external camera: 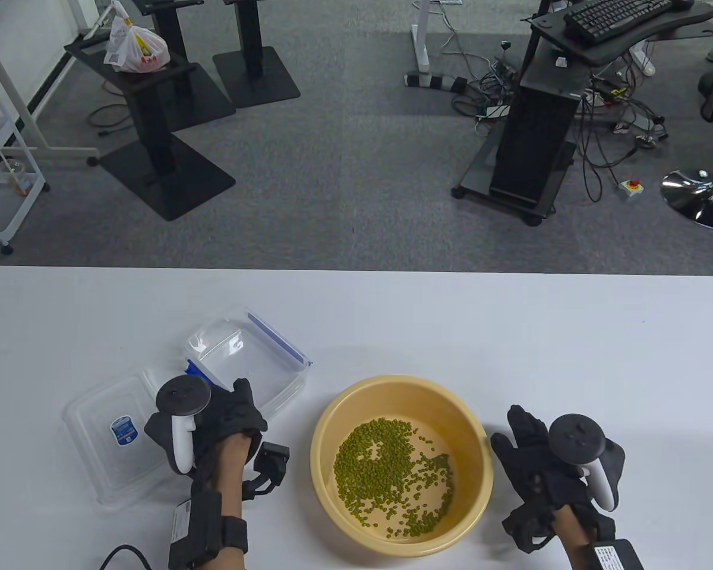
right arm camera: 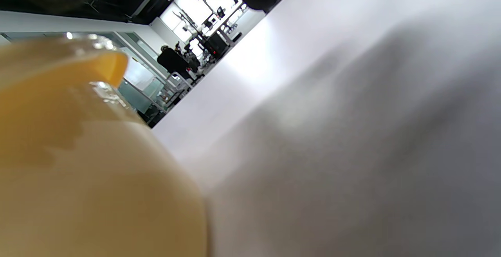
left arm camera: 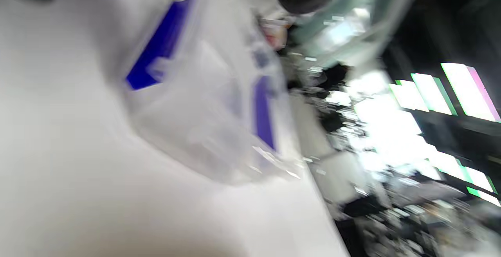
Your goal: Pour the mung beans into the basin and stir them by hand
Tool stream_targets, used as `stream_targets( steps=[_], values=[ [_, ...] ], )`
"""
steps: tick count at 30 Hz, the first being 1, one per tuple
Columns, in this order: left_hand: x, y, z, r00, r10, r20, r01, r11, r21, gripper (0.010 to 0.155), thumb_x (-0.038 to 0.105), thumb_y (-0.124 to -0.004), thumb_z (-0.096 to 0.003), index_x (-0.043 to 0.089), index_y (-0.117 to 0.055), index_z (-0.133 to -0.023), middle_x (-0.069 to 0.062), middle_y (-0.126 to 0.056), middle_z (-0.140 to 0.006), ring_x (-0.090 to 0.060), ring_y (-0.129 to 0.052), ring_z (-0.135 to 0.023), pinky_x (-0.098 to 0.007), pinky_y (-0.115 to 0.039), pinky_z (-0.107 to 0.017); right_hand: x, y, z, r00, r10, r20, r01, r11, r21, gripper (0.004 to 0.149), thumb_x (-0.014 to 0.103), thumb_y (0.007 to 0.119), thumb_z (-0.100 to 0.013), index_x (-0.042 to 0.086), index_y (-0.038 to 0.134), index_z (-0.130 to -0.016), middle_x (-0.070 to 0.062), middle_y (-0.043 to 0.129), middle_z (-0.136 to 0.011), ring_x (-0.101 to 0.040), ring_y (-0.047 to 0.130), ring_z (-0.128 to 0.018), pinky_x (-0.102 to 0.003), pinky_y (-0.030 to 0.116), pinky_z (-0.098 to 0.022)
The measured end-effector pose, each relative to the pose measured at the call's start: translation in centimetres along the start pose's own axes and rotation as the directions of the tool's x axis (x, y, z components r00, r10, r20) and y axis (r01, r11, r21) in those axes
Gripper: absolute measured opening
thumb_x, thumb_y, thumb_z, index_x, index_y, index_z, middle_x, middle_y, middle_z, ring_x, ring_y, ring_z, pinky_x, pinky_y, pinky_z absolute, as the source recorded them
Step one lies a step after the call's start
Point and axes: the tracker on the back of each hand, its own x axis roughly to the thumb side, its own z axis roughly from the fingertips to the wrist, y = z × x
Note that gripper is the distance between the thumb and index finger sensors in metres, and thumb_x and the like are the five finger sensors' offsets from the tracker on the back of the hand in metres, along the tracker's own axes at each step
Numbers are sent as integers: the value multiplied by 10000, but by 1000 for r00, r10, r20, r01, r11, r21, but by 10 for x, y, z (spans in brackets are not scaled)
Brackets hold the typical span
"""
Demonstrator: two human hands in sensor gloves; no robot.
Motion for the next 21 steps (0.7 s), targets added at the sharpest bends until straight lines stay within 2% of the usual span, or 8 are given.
stream_targets(
  steps=[4, 6, 8, 11, 13, 15, 17, 21],
  values=[
    [24, -12, 36, 941, 59, 334, -42, 998, -57, 698, 332, -632, -592, -53, -446, -1144, -420, -333, -1110, -680, -200, -963, -808, -282, -570, -1, 0, 0, 1000, 6, -8, -6, 1000, 2, 846, 540, 664, -312, 121, 416, -1005, -208, 391, -1003, -457, 350, -950, -740, 281, -627],
    [28, -23, 57, 849, 41, 527, 23, 993, -115, 754, 395, -692, -587, 54, -369, -1178, -373, -302, -1141, -633, -145, -972, -796, -223, -589, -1, 0, 0, 1000, 9, -10, -9, 1000, 2, 846, 539, 665, -312, 121, 416, -1004, -209, 389, -1002, -457, 347, -950, -741, 278, -627],
    [25, -35, 77, 780, -138, 610, 166, 986, 10, 759, 480, -692, -583, 166, -373, -1196, -338, -346, -1159, -604, -204, -974, -771, -264, -611, 1, -1, 1, 1000, 4, -2, -4, 1000, 13, 847, 537, 664, -314, 120, 409, -1005, -209, 380, -1003, -458, 334, -950, -740, 264, -625],
    [15, -53, 84, 758, -261, 598, 245, 963, 109, 845, 554, -689, -572, 104, -314, -1182, -347, -375, -1140, -590, -383, -924, -739, -402, -608, 5, -3, 6, 1000, -17, 18, 17, 1000, -2, 843, 535, 665, -316, 124, 408, -1006, -203, 373, -1006, -453, 320, -954, -740, 251, -626],
    [8, -67, 79, 798, -299, 523, 338, 941, 21, 904, 594, -676, -567, 61, -253, -1162, -369, -364, -1128, -572, -570, -877, -696, -597, -546, 15, -6, 14, 998, -28, 58, 28, 1000, -7, 840, 531, 669, -316, 126, 415, -1006, -198, 374, -1009, -452, 308, -955, -741, 227, -624],
    [-1, -81, 73, 845, -280, 457, 358, 929, -94, 950, 591, -674, -569, 20, -155, -1124, -450, -379, -1073, -519, -850, -677, -617, -769, -370, 33, -10, 24, 993, -25, 119, 26, 1000, -7, 835, 527, 672, -319, 130, 419, -1009, -195, 374, -1011, -447, 298, -957, -736, 195, -622],
    [-10, -94, 69, 878, -281, 386, 376, 906, -196, 860, 443, -671, -591, 87, -54, -1072, -488, -394, -1026, -432, -979, -495, -529, -843, -234, 59, -13, 36, 978, -30, 206, 29, 1000, 10, 836, 553, 669, -317, 135, 450, -1007, -186, 437, -1000, -429, 345, -957, -729, 224, -629],
    [-13, -97, 63, 935, -129, 329, 210, 952, -223, 714, 277, -623, -563, -23, -231, -1079, -471, -712, -880, -260, -1059, -178, -360, -873, -25, 122, 8, 54, 919, 23, 393, -118, 968, 221, 879, 627, 735, -270, 134, 570, -978, -179, 564, -938, -405, 468, -926, -701, 281, -651]
  ],
)
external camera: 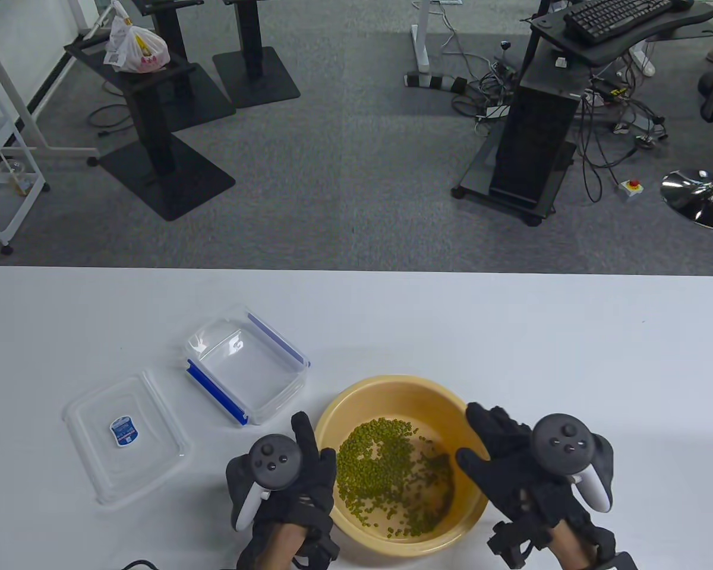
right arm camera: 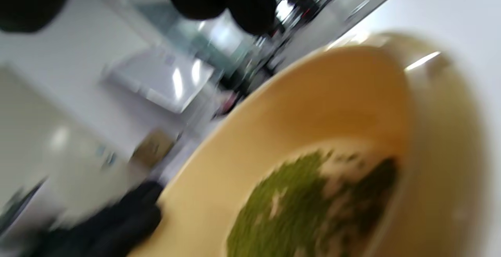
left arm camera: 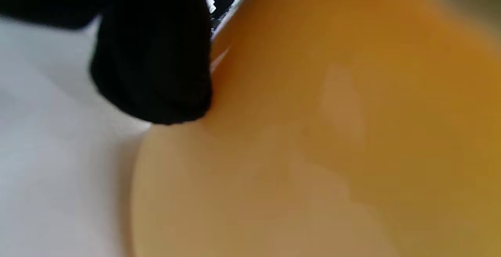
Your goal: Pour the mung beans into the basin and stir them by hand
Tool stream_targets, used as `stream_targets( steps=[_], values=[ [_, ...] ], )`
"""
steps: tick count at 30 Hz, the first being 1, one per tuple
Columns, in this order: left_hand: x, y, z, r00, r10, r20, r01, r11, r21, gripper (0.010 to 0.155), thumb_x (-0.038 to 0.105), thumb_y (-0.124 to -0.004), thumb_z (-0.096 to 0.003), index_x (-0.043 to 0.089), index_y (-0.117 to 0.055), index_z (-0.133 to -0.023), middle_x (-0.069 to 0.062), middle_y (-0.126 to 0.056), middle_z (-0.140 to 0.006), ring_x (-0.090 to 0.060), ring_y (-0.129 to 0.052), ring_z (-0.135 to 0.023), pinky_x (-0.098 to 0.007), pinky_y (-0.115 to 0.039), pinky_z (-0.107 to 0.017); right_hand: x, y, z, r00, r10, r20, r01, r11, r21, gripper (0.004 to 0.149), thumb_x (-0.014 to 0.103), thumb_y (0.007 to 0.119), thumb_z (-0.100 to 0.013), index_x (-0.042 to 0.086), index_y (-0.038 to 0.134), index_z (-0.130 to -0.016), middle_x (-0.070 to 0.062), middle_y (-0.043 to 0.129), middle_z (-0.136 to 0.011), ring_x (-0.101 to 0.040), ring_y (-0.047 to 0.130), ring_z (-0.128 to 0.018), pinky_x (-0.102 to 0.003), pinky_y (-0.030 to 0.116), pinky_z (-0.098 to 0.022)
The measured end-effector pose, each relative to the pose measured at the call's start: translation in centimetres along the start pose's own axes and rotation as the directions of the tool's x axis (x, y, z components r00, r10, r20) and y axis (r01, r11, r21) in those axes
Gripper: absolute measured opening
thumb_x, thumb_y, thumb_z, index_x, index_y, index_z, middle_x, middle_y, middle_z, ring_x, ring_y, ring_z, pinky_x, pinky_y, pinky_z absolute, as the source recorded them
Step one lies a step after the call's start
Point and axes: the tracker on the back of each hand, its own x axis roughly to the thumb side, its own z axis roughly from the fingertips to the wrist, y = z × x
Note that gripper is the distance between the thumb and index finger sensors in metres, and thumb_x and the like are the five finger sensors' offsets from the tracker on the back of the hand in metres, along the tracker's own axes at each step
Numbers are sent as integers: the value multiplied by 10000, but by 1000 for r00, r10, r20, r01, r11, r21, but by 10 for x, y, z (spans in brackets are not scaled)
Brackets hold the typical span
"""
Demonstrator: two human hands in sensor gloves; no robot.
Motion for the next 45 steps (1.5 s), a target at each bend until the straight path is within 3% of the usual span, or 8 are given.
stream_targets(
  steps=[4, 9, 16, 20, 22, 28, 34, 45],
  values=[
    [-3, 1, 0, 997, 76, -5, -76, 997, 13, 676, 256, -643, -557, -10, -346, -1103, -445, -779, -839, -189, -1043, -64, -295, -864, 49, 39, 49, -27, 963, 268, 33, -257, 874, 413, 762, 569, 721, -283, 171, 671, -931, -138, 640, -900, -375, 641, -860, -681, 377, -649],
    [-4, 1, 1, 997, 81, -3, -81, 997, 4, 675, 250, -641, -557, -8, -339, -1103, -441, -764, -851, -186, -1042, -60, -293, -868, 48, 20, 86, -75, 955, 214, -205, -36, 769, 638, 627, 323, 703, -360, 112, 642, -947, -194, 576, -928, -432, 581, -871, -672, 406, -650],
    [-4, 0, 2, 996, 85, -9, -85, 996, 8, 671, 251, -639, -557, 0, -344, -1106, -436, -766, -851, -183, -1049, -60, -293, -875, 48, -8, 121, -103, 753, 609, -249, -178, 553, 814, 667, 365, 655, -387, 322, 395, -1000, 38, 183, -1060, -366, 153, -994, -623, 320, -727],
    [-4, 0, 3, 996, 82, -15, -82, 996, 21, 671, 250, -640, -555, -3, -348, -1103, -436, -769, -848, -181, -1054, -52, -286, -886, 52, -25, 111, -112, 658, 674, -336, -240, 611, 754, 694, 390, 642, -369, 365, 279, -960, 17, 159, -1024, -387, 205, -976, -634, 384, -706],
    [-5, 0, 4, 996, 90, -21, -90, 996, 24, 669, 248, -641, -556, -8, -349, -1101, -438, -766, -850, -183, -1062, -50, -282, -897, 53, -38, 99, -112, 617, 697, -366, -272, 625, 731, 722, 380, 655, -351, 217, 315, -967, -138, 305, -972, -359, 390, -916, -455, 557, -662],
    [-4, -1, 4, 994, 99, -39, -97, 994, 48, 662, 249, -639, -556, -19, -364, -1096, -440, -762, -854, -182, -1077, -24, -283, -917, 77, -31, 111, -84, 701, 633, -329, -68, 518, 852, 655, 331, 633, -375, 29, 433, -921, -269, 449, -873, -433, 588, -799, -339, 697, -534],
    [-5, -2, 4, 991, 126, -33, -125, 991, 38, 653, 252, -635, -562, -25, -383, -1097, -441, -767, -850, -188, -1076, -11, -283, -915, 89, 3, 156, -76, 791, 569, -225, 33, 328, 944, 624, 334, 646, -373, 155, 492, -950, -199, 470, -878, -450, 529, -814, -358, 650, -574],
    [-8, -3, 5, 984, 177, -30, -176, 984, 32, 638, 252, -628, -568, -12, -405, -1104, -436, -767, -854, -208, -1054, -4, -293, -885, 87, 18, 157, -148, 788, 588, -183, -218, 544, 811, 574, 369, 644, -366, 389, 491, -919, 57, 273, -977, -349, 144, -933, -420, 316, -741]
  ],
)
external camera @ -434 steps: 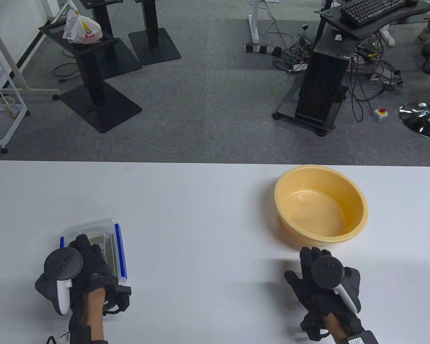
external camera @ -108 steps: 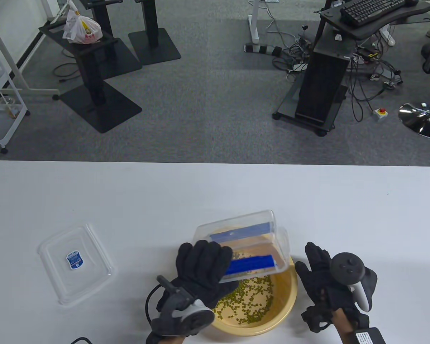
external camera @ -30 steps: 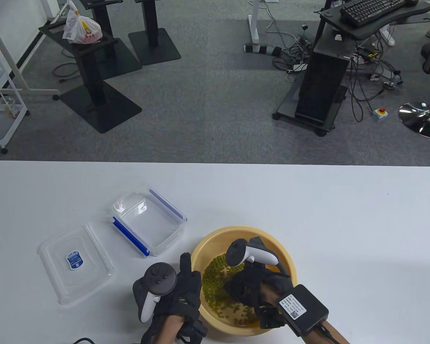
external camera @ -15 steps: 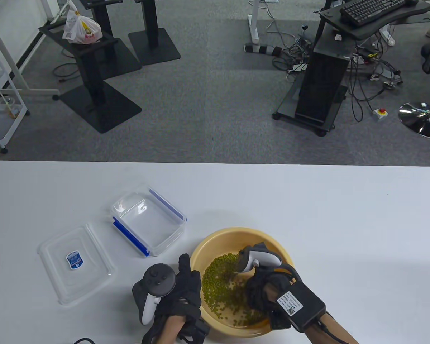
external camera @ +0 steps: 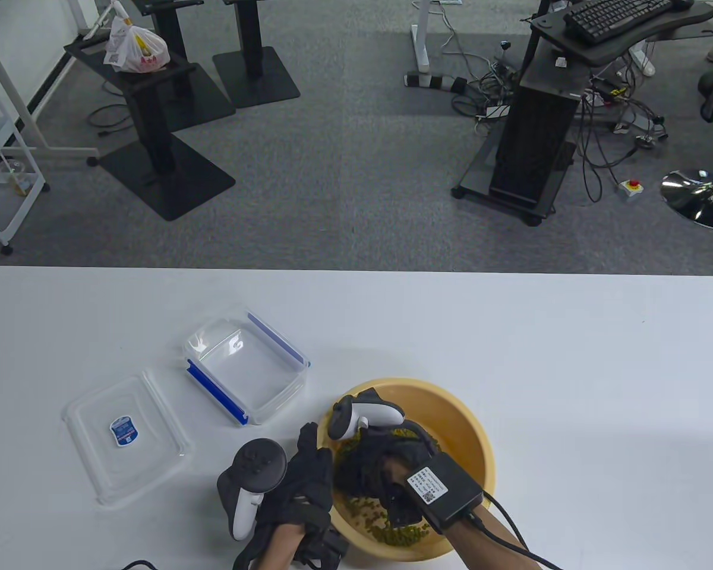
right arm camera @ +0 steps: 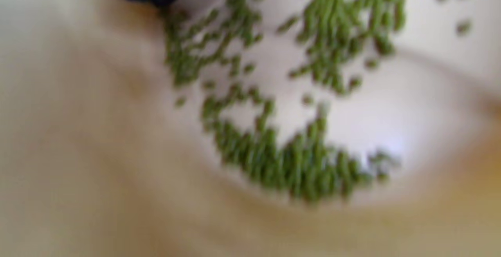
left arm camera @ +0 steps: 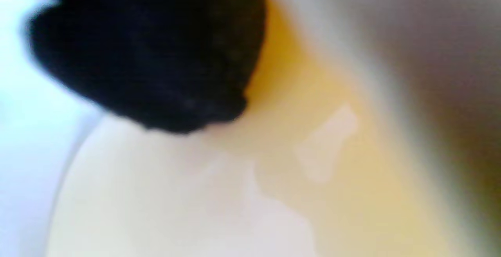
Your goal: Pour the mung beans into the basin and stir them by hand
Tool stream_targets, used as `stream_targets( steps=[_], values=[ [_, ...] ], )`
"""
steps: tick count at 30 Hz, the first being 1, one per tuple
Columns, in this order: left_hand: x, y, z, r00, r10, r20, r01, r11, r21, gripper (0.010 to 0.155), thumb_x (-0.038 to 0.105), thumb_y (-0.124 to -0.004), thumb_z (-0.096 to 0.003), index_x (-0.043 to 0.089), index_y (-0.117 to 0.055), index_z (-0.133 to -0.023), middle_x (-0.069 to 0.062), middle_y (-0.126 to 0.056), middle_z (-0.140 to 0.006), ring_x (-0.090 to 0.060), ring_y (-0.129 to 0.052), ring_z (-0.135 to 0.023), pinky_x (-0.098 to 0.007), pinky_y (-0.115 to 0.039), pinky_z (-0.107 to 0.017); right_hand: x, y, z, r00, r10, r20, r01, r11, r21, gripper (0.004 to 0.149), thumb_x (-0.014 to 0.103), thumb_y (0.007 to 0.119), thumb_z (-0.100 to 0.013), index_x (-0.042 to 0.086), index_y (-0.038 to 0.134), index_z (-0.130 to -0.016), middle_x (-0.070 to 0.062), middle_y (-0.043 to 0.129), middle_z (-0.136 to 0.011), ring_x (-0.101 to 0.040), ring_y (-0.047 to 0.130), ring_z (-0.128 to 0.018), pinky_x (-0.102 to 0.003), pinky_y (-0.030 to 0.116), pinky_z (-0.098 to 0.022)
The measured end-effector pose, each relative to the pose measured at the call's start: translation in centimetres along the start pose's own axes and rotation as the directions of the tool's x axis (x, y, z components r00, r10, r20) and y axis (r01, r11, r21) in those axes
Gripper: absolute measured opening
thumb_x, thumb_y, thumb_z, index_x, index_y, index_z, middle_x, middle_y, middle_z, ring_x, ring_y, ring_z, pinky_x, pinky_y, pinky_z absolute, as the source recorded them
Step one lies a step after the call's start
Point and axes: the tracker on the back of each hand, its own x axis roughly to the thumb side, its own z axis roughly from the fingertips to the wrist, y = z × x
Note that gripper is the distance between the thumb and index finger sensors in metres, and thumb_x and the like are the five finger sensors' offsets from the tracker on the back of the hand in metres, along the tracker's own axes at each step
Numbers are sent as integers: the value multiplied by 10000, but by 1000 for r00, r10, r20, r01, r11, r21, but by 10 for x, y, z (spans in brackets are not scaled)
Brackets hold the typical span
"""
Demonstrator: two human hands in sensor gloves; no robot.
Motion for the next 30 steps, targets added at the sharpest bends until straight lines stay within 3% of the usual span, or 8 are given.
stream_targets(
  steps=[1, 7, 12, 15, 17, 21, 24, 30],
  values=[
    [0, 0, 0, 1000, 2, 0, -2, 1000, 1, 637, 252, -630, -568, -11, -408, -1105, -437, -768, -854, -208, -1055, -3, -291, -885, 88, -4, -3, -2, 1000, -6, -24, 5, 999, -39, 559, 371, 642, -362, 405, 497, -901, 62, 268, -975, -322, 46, -938, -483, 249, -754],
    [1, -1, 1, 1000, -8, 4, 8, 1000, 13, 645, 259, -629, -566, -17, -406, -1104, -438, -770, -848, -199, -1055, 1, -285, -888, 92, -52, -14, -3, 961, -142, -238, 120, 987, -107, 630, 429, 629, -356, 458, 326, -908, 4, 248, -956, -248, 190, -939, -507, 381, -746],
    [2, -2, 2, 1000, -24, -6, 24, 999, 21, 645, 261, -625, -568, -16, -396, -1103, -437, -770, -847, -185, -1063, 1, -276, -900, 96, -80, 7, 13, 955, -83, -285, 61, 995, -83, 748, 429, 643, -336, 145, 295, -934, -277, 487, -823, -457, 565, -780, -483, 706, -541],
    [2, -2, 2, 999, -32, -5, 32, 999, 26, 647, 262, -623, -570, -23, -386, -1101, -438, -769, -846, -177, -1065, 0, -275, -904, 97, -73, 31, 23, 969, -93, -228, 121, 986, 112, 782, 418, 636, -362, -5, 272, -910, -338, 412, -829, -522, 478, -777, -478, 679, -553],
    [3, -3, 3, 1000, -29, -8, 29, 999, 25, 652, 263, -620, -571, -30, -370, -1097, -438, -765, -847, -175, -1067, -1, -274, -906, 97, -59, 44, 27, 990, -76, -121, 102, 969, 224, 745, 406, 620, -372, -54, 343, -889, -343, 512, -803, -520, 588, -742, -431, 721, -518],
    [-1, -3, 3, 1000, 22, 4, -23, 999, 32, 637, 268, -619, -578, -1, -401, -1112, -446, -774, -837, -185, -1060, 1, -279, -896, 93, -25, 55, 23, 997, -69, -34, 77, 915, 395, 651, 386, 639, -363, 134, 422, -923, -179, 504, -874, -423, 519, -812, -399, 662, -573],
    [-1, -3, 3, 999, 38, -4, -37, 999, 23, 633, 274, -615, -581, 8, -409, -1118, -447, -771, -843, -194, -1054, 5, -282, -888, 94, -4, 40, 11, 993, -120, 3, 110, 920, 377, 651, 338, 648, -371, 334, 327, -937, -33, 356, -934, -304, 403, -861, -348, 530, -634],
    [-1, -3, 4, 999, 43, -4, -43, 999, 27, 631, 273, -615, -583, 9, -415, -1120, -445, -773, -845, -198, -1047, 8, -283, -878, 96, -7, -6, -9, 997, -74, -18, 74, 996, 48, 608, 400, 643, -359, 378, 401, -916, 20, 360, -933, -259, 358, -878, -332, 463, -662]
  ],
)
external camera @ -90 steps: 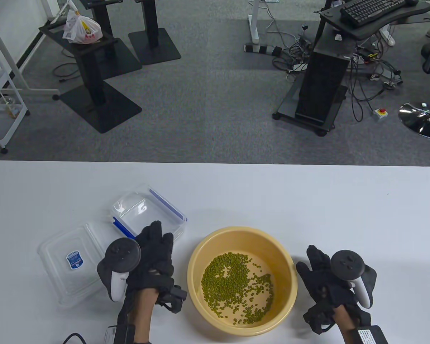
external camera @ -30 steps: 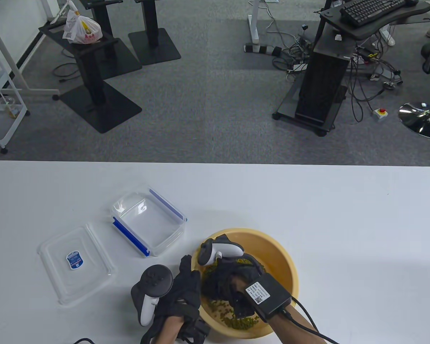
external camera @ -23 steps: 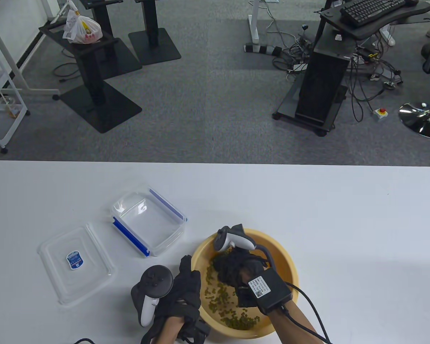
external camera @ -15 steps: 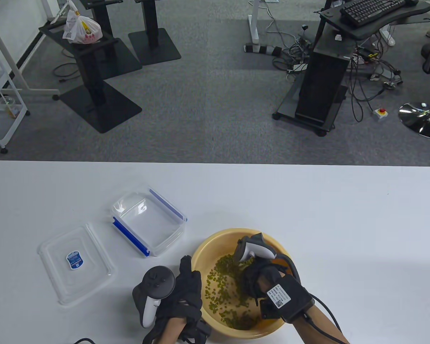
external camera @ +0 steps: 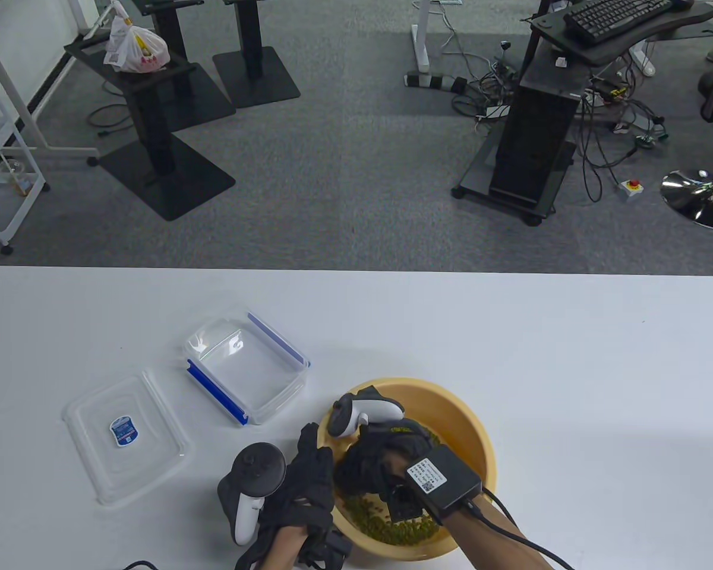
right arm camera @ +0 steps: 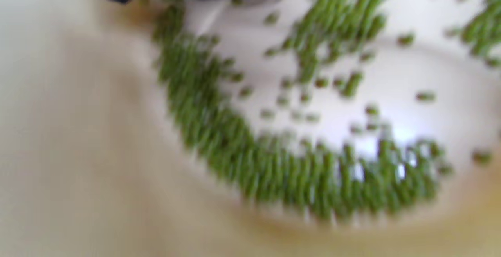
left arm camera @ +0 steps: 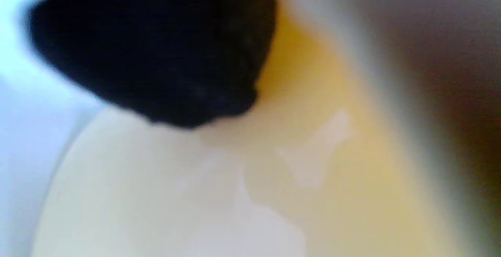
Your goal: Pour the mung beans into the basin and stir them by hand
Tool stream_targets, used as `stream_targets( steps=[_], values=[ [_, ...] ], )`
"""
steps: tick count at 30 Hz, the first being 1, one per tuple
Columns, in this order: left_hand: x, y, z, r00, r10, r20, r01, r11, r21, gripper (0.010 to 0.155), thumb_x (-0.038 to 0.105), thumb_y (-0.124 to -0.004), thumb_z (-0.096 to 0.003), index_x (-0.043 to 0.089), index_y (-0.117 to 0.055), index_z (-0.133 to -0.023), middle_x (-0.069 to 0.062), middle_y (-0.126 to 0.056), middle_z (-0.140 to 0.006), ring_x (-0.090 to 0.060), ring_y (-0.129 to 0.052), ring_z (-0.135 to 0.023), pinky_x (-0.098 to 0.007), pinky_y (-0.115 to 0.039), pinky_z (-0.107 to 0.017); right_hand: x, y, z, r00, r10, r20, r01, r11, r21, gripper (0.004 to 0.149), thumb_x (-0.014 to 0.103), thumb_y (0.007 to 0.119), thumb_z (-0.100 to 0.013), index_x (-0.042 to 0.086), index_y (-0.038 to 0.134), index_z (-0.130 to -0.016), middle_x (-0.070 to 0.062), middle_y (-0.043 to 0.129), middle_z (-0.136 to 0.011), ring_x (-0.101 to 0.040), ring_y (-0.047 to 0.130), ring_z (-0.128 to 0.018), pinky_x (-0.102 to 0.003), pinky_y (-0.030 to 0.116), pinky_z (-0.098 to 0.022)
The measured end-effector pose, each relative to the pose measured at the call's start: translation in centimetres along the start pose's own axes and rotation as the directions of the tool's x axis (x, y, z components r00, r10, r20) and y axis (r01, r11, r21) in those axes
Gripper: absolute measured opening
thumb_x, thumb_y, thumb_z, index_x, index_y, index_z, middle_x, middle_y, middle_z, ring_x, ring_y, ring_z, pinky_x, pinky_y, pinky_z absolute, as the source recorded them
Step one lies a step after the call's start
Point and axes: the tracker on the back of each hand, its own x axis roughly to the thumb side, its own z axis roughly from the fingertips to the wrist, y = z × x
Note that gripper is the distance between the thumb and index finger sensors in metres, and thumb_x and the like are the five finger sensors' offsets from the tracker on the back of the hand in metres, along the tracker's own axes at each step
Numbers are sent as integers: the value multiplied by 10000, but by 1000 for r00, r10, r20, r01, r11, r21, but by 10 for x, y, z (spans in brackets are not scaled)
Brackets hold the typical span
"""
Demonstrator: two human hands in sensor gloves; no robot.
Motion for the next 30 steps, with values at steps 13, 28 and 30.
stream_targets(
  steps=[13, 28, 30],
  values=[
    [1, 0, 1, 1000, -3, -21, 3, 1000, 12, 633, 276, -621, -584, 2, -408, -1114, -445, -784, -831, -177, -1072, 1, -283, -907, 95, -87, 13, 21, 965, -75, -251, 52, 994, -97, 833, 500, 642, -309, 122, 234, -930, -279, 367, -845, -392, 577, -774, -413, 733, -522],
    [1, -1, 2, 1000, 1, -17, -1, 1000, 8, 629, 280, -617, -584, 1, -427, -1114, -451, -783, -828, -182, -1066, 11, -281, -900, 102, -2, 28, 8, 1000, -9, 4, 9, 990, 141, 665, 437, 617, -368, 394, 297, -950, 1, 204, -939, -278, 285, -890, -326, 425, -688],
    [1, -1, 2, 1000, 4, -20, -4, 1000, 8, 627, 279, -618, -584, 2, -428, -1113, -450, -783, -828, -185, -1066, 10, -283, -898, 101, -9, 12, 3, 997, -79, -18, 78, 997, -20, 657, 446, 618, -357, 406, 325, -944, 8, 219, -933, -258, 295, -890, -323, 430, -691]
  ],
)
